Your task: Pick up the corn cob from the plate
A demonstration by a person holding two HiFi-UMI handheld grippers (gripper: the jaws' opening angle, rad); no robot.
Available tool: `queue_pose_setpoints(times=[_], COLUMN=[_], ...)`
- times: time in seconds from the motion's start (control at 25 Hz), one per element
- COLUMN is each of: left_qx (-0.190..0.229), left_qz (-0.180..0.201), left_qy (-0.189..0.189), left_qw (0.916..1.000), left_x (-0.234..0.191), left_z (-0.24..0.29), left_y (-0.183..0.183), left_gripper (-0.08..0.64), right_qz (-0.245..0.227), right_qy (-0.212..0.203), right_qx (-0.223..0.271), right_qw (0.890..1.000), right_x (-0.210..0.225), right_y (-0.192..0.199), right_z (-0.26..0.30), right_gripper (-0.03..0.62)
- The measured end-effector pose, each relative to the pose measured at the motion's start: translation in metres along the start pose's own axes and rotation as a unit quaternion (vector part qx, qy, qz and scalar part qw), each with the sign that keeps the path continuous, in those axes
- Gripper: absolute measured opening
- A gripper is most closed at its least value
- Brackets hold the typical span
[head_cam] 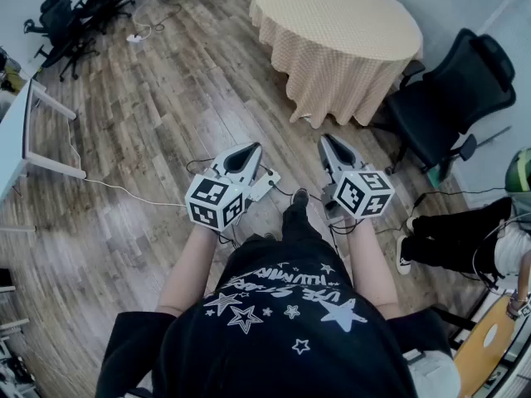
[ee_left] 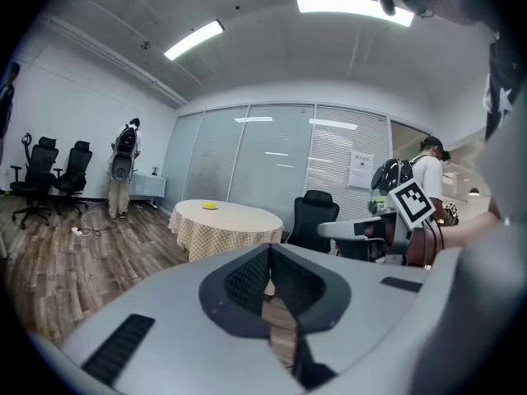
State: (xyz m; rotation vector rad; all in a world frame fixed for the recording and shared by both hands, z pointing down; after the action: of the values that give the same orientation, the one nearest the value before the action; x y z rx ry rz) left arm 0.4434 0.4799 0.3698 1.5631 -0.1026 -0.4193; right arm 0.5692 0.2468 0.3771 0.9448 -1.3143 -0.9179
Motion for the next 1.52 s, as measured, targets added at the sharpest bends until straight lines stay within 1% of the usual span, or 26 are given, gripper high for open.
queue_pose_setpoints(times=[0.16, 0.28, 0.36, 0.48, 0.68, 0.88, 1.08, 1.28, 1.4, 1.52], left_qx=[0.008, 0.007, 0.005, 0.002, -0.001, 0.001, -0.004, -0.018, -0.024, -0.032], left_qz=[0.006, 0.009, 0.007, 0.004, -0.001, 0.000, -0.009, -0.018, -0.014, -0.015], left_qy=[0.001, 0.000, -0.002, -0.002, -0.003, 0.000, -0.003, -0.009, -0.013, -0.025], left_qw=[0.9999, 0.9999, 1.0000, 1.0000, 1.0000, 1.0000, 0.9999, 0.9996, 0.9995, 0.9991], left_x=[-0.002, -0.002, 0.000, 0.002, -0.002, -0.008, -0.019, -0.035, -0.048, -0.062], left_z=[0.008, 0.010, 0.013, 0.018, 0.026, 0.030, 0.046, 0.054, 0.072, 0.093], left_y=[0.001, 0.004, 0.005, 0.005, 0.007, 0.008, 0.009, 0.015, 0.012, 0.010], left_gripper=[0.008, 0.008, 0.008, 0.008, 0.008, 0.008, 0.008, 0.008, 0.008, 0.008], right_qz=[-0.008, -0.008, -0.003, 0.003, -0.002, 0.025, 0.030, 0.046, 0.054, 0.061], right_qy=[-0.008, -0.012, -0.013, -0.018, -0.014, -0.020, 0.000, 0.017, 0.022, 0.013], right_qx=[0.004, -0.001, -0.001, 0.011, 0.008, 0.031, 0.036, 0.023, 0.023, 0.014], right_qw=[1.000, 1.000, 1.000, 1.000, 1.000, 0.999, 0.999, 0.999, 0.998, 0.998], right_x=[0.004, 0.005, 0.008, 0.013, 0.019, 0.023, 0.043, 0.060, 0.077, 0.095], right_y=[0.000, 0.004, 0.005, 0.001, -0.001, 0.001, -0.005, 0.007, 0.006, 0.004], right_z=[0.006, 0.008, 0.008, 0.008, 0.013, 0.012, 0.015, 0.024, 0.045, 0.074], right_gripper=[0.051, 0.052, 0.051, 0.051, 0.051, 0.051, 0.051, 0.052, 0.052, 0.052])
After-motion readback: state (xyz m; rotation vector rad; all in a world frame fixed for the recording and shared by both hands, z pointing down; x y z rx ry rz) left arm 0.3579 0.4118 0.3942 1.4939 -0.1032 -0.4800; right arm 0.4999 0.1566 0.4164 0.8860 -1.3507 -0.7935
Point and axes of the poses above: the fingertips, and each gripper's own axes: z forward along the fingers, x to its right, y out of its underside, the point moved 10 cm from there along -z, backward along the fingers, and after that the axes turned 12 degrees about x, right-handed, at the moved point
